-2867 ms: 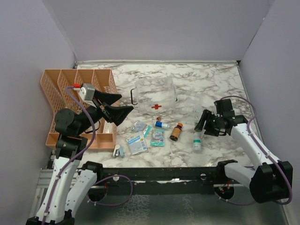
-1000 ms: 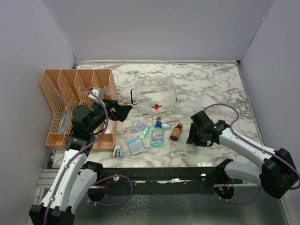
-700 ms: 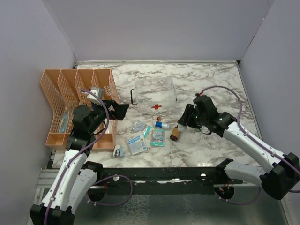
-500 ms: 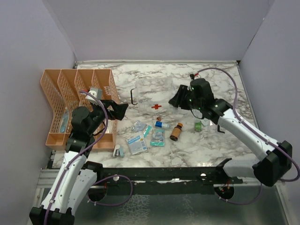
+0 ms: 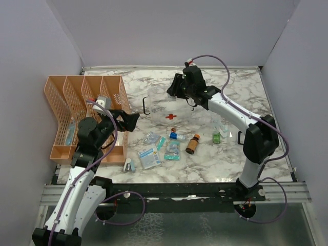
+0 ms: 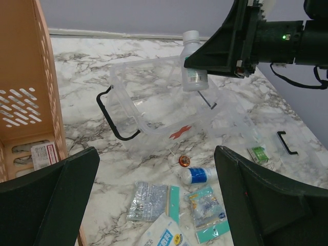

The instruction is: Organize the medicine kit

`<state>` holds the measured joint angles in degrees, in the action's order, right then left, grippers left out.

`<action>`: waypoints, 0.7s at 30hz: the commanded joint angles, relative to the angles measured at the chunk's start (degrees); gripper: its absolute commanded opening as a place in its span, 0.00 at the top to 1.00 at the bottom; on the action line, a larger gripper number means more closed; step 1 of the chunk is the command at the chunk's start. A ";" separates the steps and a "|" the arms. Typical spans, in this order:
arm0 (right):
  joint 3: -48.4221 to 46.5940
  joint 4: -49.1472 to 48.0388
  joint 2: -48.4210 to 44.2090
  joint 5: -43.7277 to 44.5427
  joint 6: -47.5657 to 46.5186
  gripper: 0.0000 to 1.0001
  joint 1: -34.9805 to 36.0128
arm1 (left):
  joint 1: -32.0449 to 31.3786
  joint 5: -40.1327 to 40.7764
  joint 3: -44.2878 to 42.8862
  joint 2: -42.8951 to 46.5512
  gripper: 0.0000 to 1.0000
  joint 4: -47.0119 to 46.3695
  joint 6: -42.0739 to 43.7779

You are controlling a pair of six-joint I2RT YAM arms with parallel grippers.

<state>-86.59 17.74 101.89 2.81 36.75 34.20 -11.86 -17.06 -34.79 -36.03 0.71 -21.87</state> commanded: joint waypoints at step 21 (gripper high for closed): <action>-18.40 8.89 21.60 -8.24 -6.25 0.77 2.95 | -0.18 -0.90 0.51 -0.17 0.01 -1.51 0.96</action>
<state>-99.98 24.60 119.52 -0.93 30.74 35.27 -11.86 -17.21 -34.30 -36.38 0.54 -21.87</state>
